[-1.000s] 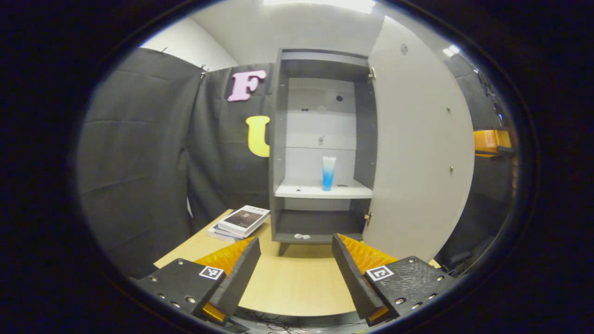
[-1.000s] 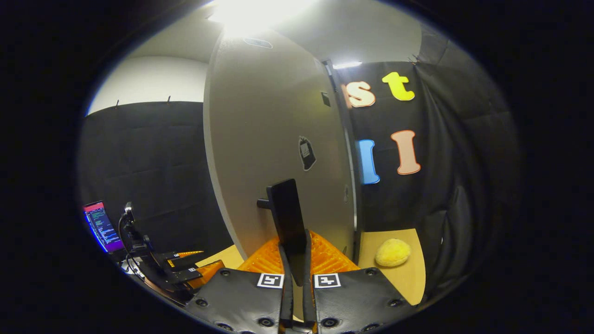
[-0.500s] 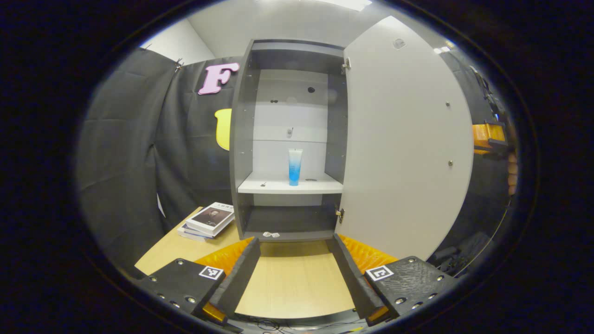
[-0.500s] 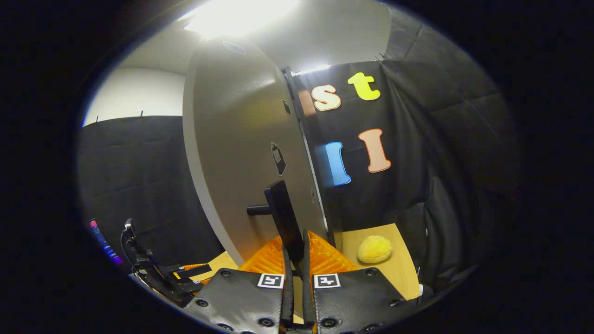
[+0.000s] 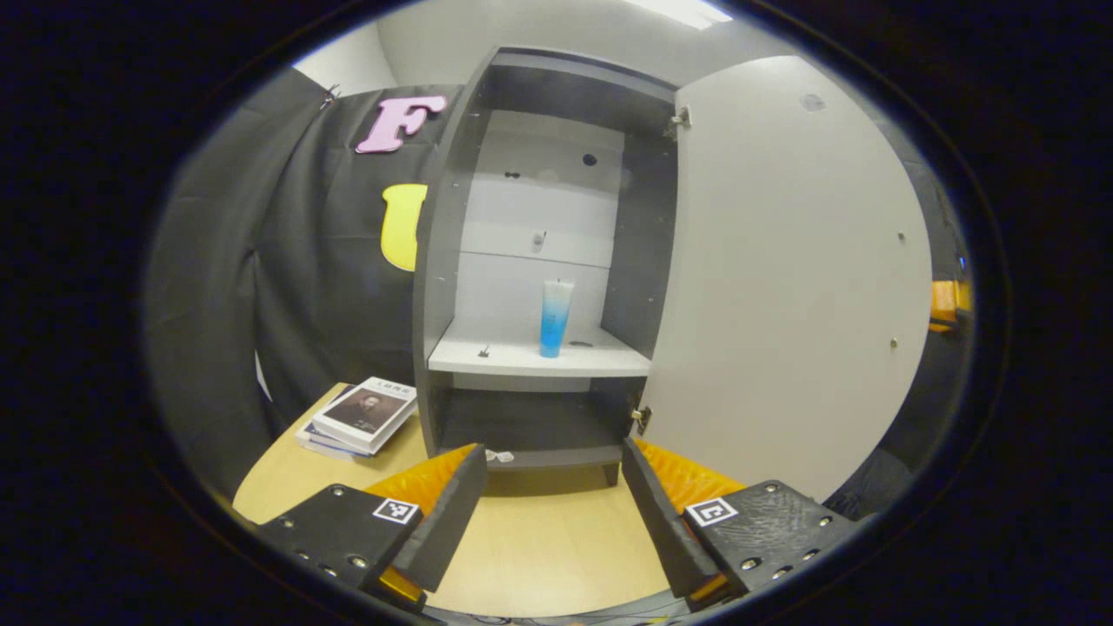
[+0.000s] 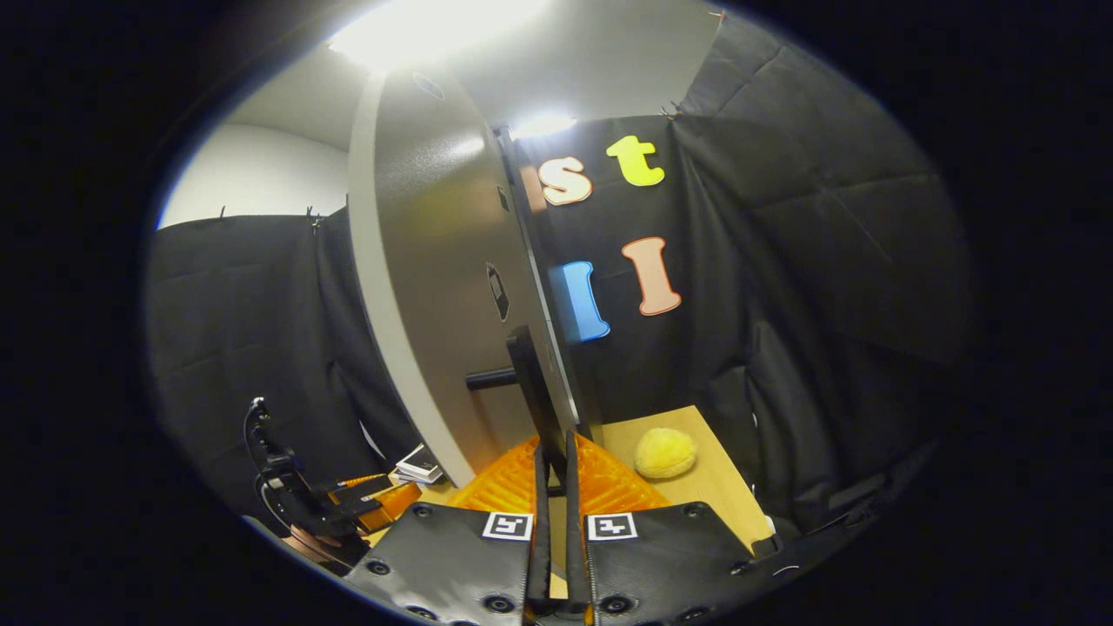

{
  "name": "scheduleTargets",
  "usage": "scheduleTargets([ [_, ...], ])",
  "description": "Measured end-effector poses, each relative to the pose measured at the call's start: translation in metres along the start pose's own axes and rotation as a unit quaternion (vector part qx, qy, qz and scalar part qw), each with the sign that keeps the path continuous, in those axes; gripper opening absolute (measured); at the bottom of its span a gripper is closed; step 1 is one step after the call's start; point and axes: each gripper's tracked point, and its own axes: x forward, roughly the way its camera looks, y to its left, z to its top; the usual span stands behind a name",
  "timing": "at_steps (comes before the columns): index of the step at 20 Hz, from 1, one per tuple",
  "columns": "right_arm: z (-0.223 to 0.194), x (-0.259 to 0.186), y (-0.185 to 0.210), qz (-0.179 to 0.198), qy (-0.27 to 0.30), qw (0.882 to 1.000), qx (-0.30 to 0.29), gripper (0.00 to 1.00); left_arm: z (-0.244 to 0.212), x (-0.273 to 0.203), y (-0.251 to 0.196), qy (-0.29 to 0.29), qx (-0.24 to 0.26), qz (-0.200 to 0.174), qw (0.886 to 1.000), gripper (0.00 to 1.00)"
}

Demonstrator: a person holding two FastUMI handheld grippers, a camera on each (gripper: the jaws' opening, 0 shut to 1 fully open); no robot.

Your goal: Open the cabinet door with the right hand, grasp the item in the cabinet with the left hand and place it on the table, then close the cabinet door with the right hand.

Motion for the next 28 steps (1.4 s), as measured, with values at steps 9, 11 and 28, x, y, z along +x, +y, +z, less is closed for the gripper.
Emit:
scheduleTargets([
  [9,-0.004,-0.053,-0.023,-0.172,-0.045,0.978,0.111,0.02,0.039,0.078,0.058,-0.011,0.041,-0.073,0.996,0.92],
  [11,0.003,-0.075,-0.044,-0.231,-0.056,0.968,0.086,0.02,0.049,0.09,0.064,-0.021,0.033,-0.086,0.996,0.92],
  [28,0.08,-0.001,-0.152,-0.265,-0.094,0.959,-0.019,0.11,0.103,0.167,0.044,-0.041,0.047,-0.064,0.996,0.92],
])
